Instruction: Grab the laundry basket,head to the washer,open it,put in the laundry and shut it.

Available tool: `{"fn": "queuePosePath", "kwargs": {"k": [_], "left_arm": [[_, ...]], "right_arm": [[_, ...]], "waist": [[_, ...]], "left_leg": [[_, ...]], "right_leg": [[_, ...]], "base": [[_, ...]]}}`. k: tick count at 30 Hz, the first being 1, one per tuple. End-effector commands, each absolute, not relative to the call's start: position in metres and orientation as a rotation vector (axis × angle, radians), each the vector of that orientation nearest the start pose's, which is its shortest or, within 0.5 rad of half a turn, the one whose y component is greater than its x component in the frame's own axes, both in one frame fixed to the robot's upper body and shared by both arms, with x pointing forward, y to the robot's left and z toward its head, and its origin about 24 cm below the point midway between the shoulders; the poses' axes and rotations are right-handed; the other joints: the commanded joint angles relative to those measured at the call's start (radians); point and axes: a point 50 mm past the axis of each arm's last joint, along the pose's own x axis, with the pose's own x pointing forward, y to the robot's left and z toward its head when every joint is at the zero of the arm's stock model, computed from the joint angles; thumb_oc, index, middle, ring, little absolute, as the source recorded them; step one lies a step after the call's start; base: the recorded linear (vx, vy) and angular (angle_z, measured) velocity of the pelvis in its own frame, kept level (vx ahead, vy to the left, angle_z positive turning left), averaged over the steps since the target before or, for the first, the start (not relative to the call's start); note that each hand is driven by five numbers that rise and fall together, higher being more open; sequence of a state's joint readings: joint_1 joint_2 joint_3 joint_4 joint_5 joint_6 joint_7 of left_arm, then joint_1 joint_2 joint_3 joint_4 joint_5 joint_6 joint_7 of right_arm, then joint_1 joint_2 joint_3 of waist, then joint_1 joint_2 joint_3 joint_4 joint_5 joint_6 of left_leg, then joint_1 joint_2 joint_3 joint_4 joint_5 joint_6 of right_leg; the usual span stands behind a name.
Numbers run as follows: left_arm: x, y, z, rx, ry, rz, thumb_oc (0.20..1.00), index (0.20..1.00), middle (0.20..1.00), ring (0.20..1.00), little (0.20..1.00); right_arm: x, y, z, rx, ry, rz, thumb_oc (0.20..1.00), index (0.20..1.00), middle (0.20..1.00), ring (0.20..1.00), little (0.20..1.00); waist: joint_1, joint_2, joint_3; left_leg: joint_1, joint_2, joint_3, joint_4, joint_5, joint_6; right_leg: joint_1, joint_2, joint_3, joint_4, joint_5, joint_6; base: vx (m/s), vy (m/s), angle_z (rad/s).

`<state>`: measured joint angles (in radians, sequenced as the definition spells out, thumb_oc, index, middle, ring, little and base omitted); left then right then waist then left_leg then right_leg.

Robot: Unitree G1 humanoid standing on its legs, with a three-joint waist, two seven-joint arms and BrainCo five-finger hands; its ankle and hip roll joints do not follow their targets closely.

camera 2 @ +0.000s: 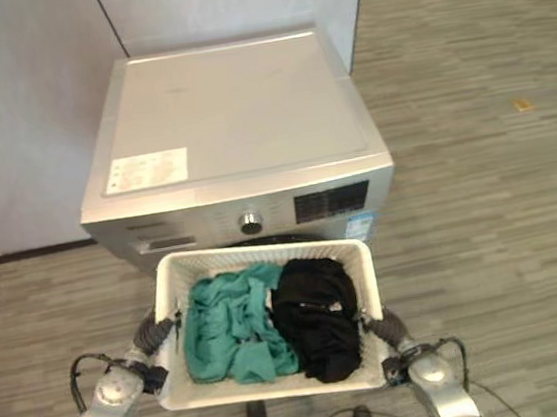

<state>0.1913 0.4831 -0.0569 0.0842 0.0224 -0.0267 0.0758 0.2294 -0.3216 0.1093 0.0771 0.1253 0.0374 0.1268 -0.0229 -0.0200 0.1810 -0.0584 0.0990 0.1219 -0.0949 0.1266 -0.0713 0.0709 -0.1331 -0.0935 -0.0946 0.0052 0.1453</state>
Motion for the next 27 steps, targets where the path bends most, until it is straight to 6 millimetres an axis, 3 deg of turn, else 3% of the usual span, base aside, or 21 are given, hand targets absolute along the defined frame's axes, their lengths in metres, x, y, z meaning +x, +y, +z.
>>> {"fn": "queuePosePath", "kwargs": {"k": [1, 2, 4, 5, 7, 11, 12, 13, 14, 17, 20, 21, 26, 27], "left_arm": [[0.186, 0.344, 0.071, 0.651, 0.053, 0.518, 0.200, 0.200, 0.200, 0.200, 0.200], [0.184, 0.343, 0.070, 0.652, 0.058, 0.516, 0.200, 0.200, 0.200, 0.200, 0.200], [0.135, 0.354, 0.077, 0.690, 0.087, 0.592, 0.200, 0.200, 0.200, 0.200, 0.200], [0.133, 0.353, 0.077, 0.690, 0.091, 0.589, 0.200, 0.200, 0.200, 0.200, 0.200], [0.098, 0.353, 0.087, 0.699, 0.116, 0.606, 0.200, 0.200, 0.200, 0.200, 0.200], [0.084, 0.354, 0.104, 0.727, 0.105, 0.603, 0.200, 0.200, 0.200, 0.200, 0.200], [0.086, 0.353, 0.110, 0.725, 0.079, 0.597, 0.200, 0.200, 0.200, 0.200, 0.200], [0.095, 0.355, 0.128, 0.796, 0.007, 0.593, 0.200, 0.200, 0.200, 0.200, 0.200], [0.095, 0.355, 0.128, 0.797, 0.005, 0.595, 0.200, 0.200, 0.200, 0.200, 0.200], [0.113, 0.360, 0.175, 0.939, -0.146, 0.558, 0.200, 0.200, 0.200, 0.200, 0.200], [0.120, 0.360, 0.186, 0.979, -0.179, 0.539, 0.200, 0.200, 0.200, 0.200, 0.200], [0.139, 0.353, 0.205, 1.002, -0.269, 0.478, 0.200, 0.200, 0.200, 0.200, 0.200], [0.190, 0.324, 0.249, 1.039, -0.468, 0.299, 0.200, 0.200, 0.200, 0.200, 0.200], [0.205, 0.309, 0.259, 1.028, -0.525, 0.225, 0.200, 0.200, 0.200, 0.200, 0.200]], "right_arm": [[0.164, -0.293, 0.016, -0.393, 0.320, -0.069, 0.200, 0.200, 0.200, 0.200, 0.200], [0.162, -0.293, 0.016, -0.395, 0.325, -0.066, 0.200, 0.200, 0.200, 0.200, 0.200], [0.133, -0.308, 0.038, -0.428, 0.321, -0.084, 0.200, 0.200, 0.200, 0.200, 0.200], [0.131, -0.308, 0.039, -0.429, 0.326, -0.080, 0.200, 0.200, 0.200, 0.200, 0.200], [0.110, -0.316, 0.060, -0.442, 0.310, -0.091, 0.200, 0.200, 0.200, 0.200, 0.200], [0.107, -0.319, 0.081, -0.477, 0.274, -0.064, 0.200, 0.200, 0.200, 0.200, 0.200], [0.112, -0.320, 0.087, -0.495, 0.249, -0.052, 0.200, 0.200, 0.200, 0.200, 0.200], [0.123, -0.319, 0.100, -0.523, 0.193, -0.023, 0.200, 0.200, 0.200, 0.200, 0.200], [0.124, -0.320, 0.100, -0.521, 0.191, -0.023, 0.200, 0.200, 0.200, 0.200, 0.200], [0.144, -0.329, 0.140, -0.596, 0.076, -0.008, 0.200, 0.200, 0.200, 0.200, 0.200], [0.149, -0.331, 0.146, -0.602, 0.056, -0.010, 0.200, 0.200, 0.200, 0.200, 0.200], [0.160, -0.333, 0.157, -0.626, 0.014, -0.014, 0.200, 0.200, 0.200, 0.200, 0.200], [0.188, -0.326, 0.187, -0.660, -0.091, 0.043, 0.200, 0.200, 0.200, 0.200, 0.200], [0.200, -0.324, 0.207, -0.699, -0.145, 0.052, 0.200, 0.200, 0.200, 0.200, 0.200]], "waist": [[0.018, -0.002, -0.027], [0.017, 0.000, -0.032], [0.021, -0.016, -0.024], [0.019, -0.015, -0.027], [0.023, -0.023, -0.025], [0.026, -0.024, -0.038], [0.026, -0.022, -0.042], [0.031, -0.020, -0.050], [0.031, -0.021, -0.047], [0.039, -0.014, -0.071], [0.041, -0.011, -0.075], [0.042, -0.007, -0.084], [0.034, -0.002, -0.103], [0.030, -0.006, -0.115]], "left_leg": [[0.053, 0.023, -0.038, 0.093, -0.178, 0.007], [0.057, 0.024, -0.039, 0.092, -0.186, 0.006], [0.057, 0.030, -0.043, 0.099, -0.194, 0.006], [0.058, 0.030, -0.043, 0.100, -0.195, 0.006], [0.062, 0.039, -0.047, 0.102, -0.198, 0.004], [0.067, 0.045, -0.053, 0.108, -0.205, 0.005], [0.071, 0.046, -0.054, 0.108, -0.207, 0.006], [0.078, 0.047, -0.056, 0.108, -0.208, 0.006], [0.079, 0.048, -0.056, 0.107, -0.209, 0.005], [0.098, 0.047, -0.058, 0.099, -0.213, 0.002], [0.105, 0.049, -0.060, 0.094, -0.212, 0.000], [0.110, 0.050, -0.064, 0.090, -0.211, -0.005], [0.128, 0.050, -0.078, 0.079, -0.205, -0.011], [0.134, 0.048, -0.079, 0.075, -0.203, -0.012]], "right_leg": [[-0.133, 0.013, -0.013, 0.048, 0.000, -0.026], [-0.129, 0.014, -0.014, 0.047, -0.007, -0.024], [-0.126, 0.016, -0.019, 0.054, -0.014, -0.029], [-0.124, 0.016, -0.019, 0.055, -0.014, -0.030], [-0.117, 0.020, -0.025, 0.058, -0.022, -0.034], [-0.112, 0.025, -0.027, 0.061, -0.025, -0.036], [-0.109, 0.026, -0.026, 0.060, -0.025, -0.035], [-0.104, 0.027, -0.027, 0.062, -0.026, -0.034], [-0.103, 0.027, -0.027, 0.062, -0.026, -0.034], [-0.082, 0.027, -0.033, 0.061, -0.033, -0.032], [-0.074, 0.027, -0.038, 0.058, -0.034, -0.030], [-0.061, 0.027, -0.045, 0.056, -0.039, -0.032], [-0.031, 0.027, -0.062, 0.053, -0.047, -0.030], [-0.025, 0.027, -0.065, 0.053, -0.047, -0.027]], "base": [[-0.03, -0.060, 0.01], [-0.02, -0.064, 0.08], [0.00, -0.048, 0.03], [-0.02, -0.042, 0.08], [-0.03, -0.038, 0.24], [-0.02, -0.020, 0.08], [-0.03, -0.007, 0.03], [0.00, 0.000, 0.00], [0.00, 0.000, 0.00], [0.01, -0.002, 0.00], [0.02, -0.006, 0.01], [0.03, -0.014, 0.05], [0.03, -0.014, 0.20], [0.03, -0.006, 0.20]]}}
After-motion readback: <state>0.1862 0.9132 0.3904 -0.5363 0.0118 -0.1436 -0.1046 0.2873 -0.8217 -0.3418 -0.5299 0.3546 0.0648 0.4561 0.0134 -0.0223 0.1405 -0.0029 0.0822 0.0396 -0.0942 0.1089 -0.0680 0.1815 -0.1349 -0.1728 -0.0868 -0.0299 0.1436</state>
